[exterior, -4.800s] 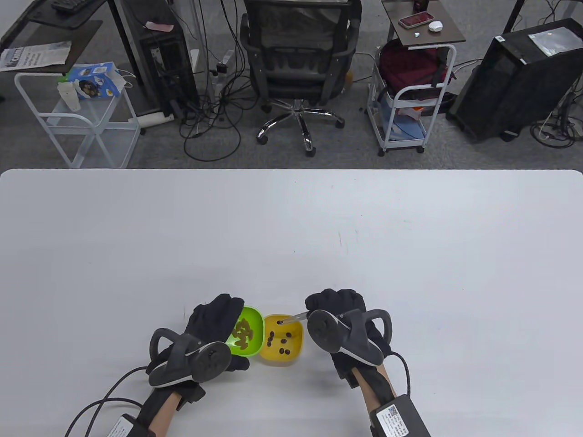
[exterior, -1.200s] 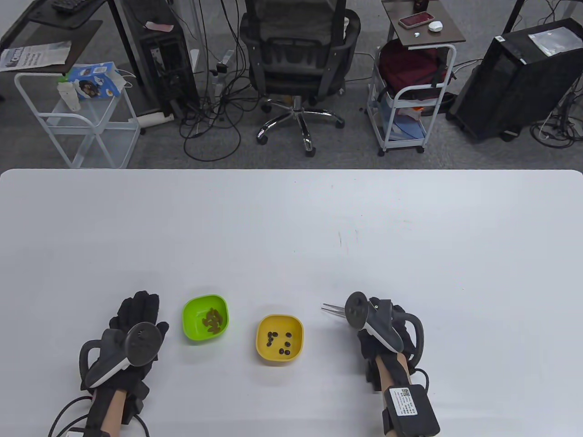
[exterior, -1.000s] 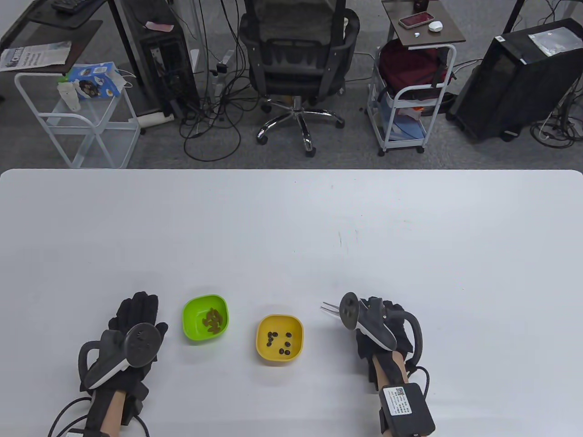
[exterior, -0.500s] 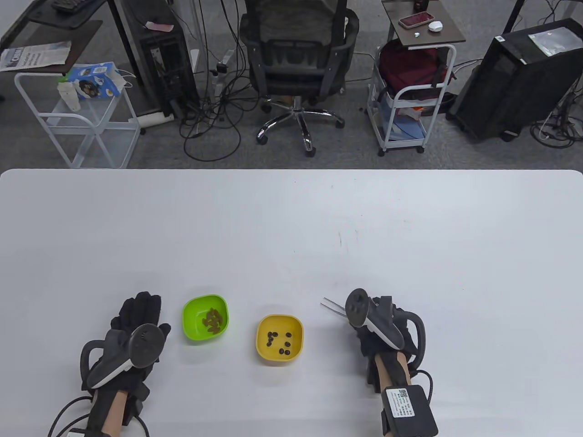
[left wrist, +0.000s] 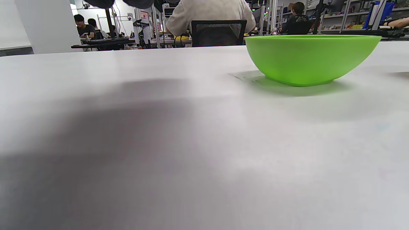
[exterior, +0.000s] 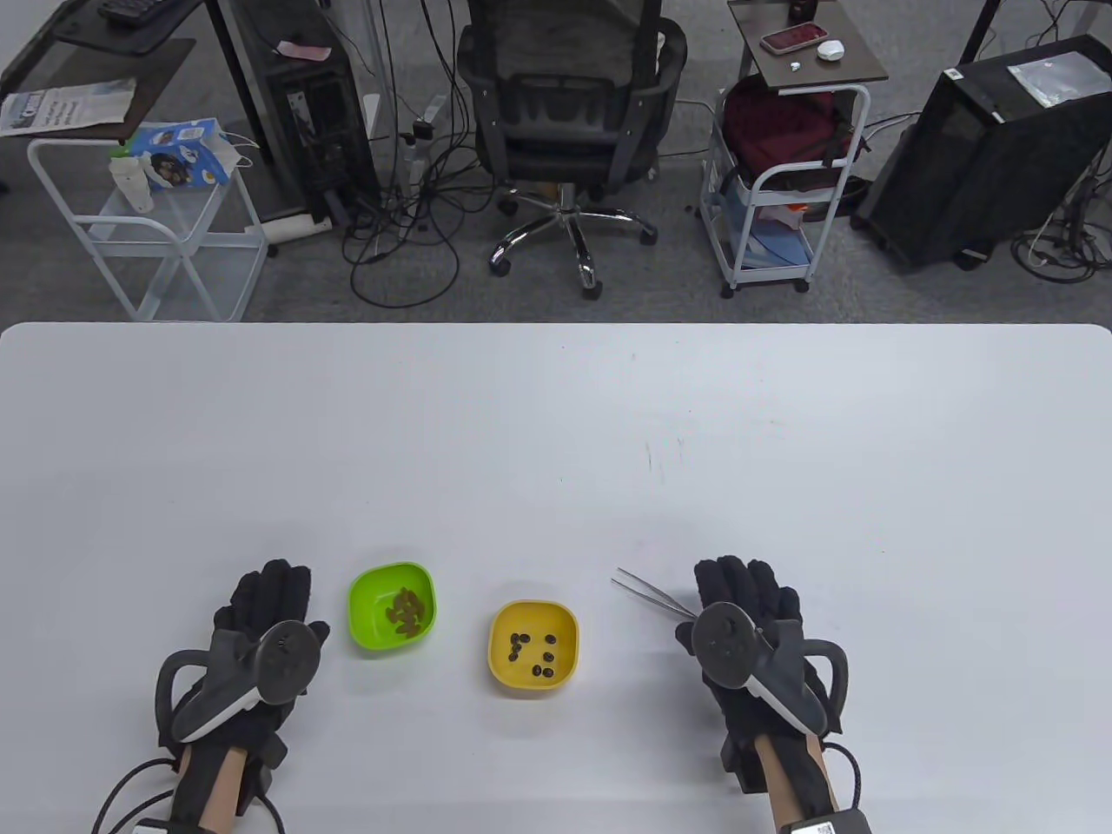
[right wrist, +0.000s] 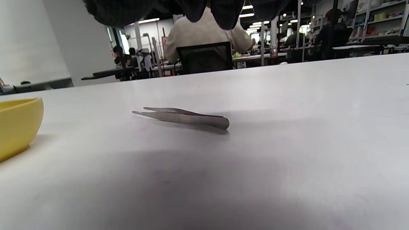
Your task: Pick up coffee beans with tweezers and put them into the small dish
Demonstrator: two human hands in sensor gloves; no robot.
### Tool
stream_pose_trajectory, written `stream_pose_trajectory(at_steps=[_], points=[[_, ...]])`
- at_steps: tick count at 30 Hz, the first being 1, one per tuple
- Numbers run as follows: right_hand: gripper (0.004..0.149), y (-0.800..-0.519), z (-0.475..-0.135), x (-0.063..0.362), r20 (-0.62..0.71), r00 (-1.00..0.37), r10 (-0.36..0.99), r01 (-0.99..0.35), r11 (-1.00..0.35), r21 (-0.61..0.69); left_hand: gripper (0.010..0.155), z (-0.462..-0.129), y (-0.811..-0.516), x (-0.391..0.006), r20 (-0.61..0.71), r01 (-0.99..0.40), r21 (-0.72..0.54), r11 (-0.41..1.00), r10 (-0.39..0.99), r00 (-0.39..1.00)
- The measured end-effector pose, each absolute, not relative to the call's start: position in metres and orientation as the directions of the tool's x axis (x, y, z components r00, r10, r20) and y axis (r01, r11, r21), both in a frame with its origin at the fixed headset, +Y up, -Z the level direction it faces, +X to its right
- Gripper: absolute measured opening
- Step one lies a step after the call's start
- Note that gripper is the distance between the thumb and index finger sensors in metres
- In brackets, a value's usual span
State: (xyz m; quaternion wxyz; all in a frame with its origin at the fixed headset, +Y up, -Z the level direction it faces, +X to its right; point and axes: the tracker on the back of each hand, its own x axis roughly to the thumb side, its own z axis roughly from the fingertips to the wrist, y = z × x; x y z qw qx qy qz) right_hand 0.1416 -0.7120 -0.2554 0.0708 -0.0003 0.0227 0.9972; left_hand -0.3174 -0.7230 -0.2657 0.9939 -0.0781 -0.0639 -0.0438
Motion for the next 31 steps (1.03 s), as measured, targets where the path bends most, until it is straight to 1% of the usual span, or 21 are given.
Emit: stream_pose_trajectory(at_steps=[1, 3, 7, 12, 17, 22, 31], points=[[0.076, -0.711, -0.254, 0.141, -0.001, -0.993, 0.117, -0.117, -0.993, 0.010, 0.072, -0.266, -0.723, -0.317, 0.132, 0.098, -0.148, 0.984, -0.078, 0.988], [0.078, -0.712, -0.253, 0.140, 0.006, -0.995, 0.097, -0.097, -0.995, 0.005, 0.072, -0.265, -0.723, -0.317, 0.132, 0.099, -0.144, 0.985, -0.080, 0.988], [0.078, -0.713, -0.253, 0.144, -0.003, -0.991, 0.135, -0.135, -0.991, -0.001, 0.072, -0.266, -0.725, -0.316, 0.134, 0.114, -0.154, 0.981, -0.094, 0.987], [0.077, -0.713, -0.256, 0.147, -0.019, -0.989, 0.148, -0.148, -0.989, 0.012, 0.072, -0.267, -0.726, -0.315, 0.138, 0.119, -0.162, 0.980, -0.097, 0.986], [0.076, -0.713, -0.256, 0.148, -0.030, -0.988, 0.149, -0.149, -0.989, 0.011, 0.072, -0.268, -0.725, -0.316, 0.132, 0.093, -0.164, 0.982, -0.071, 0.989], [0.075, -0.712, -0.256, 0.151, -0.038, -0.983, 0.179, -0.179, -0.984, -0.008, 0.072, -0.265, -0.719, -0.318, 0.139, 0.055, -0.120, 0.991, -0.038, 0.990], [0.075, -0.715, -0.258, 0.151, -0.044, -0.984, 0.172, -0.173, -0.985, 0.020, 0.072, -0.266, -0.720, -0.316, 0.143, 0.077, -0.136, 0.988, -0.057, 0.988]])
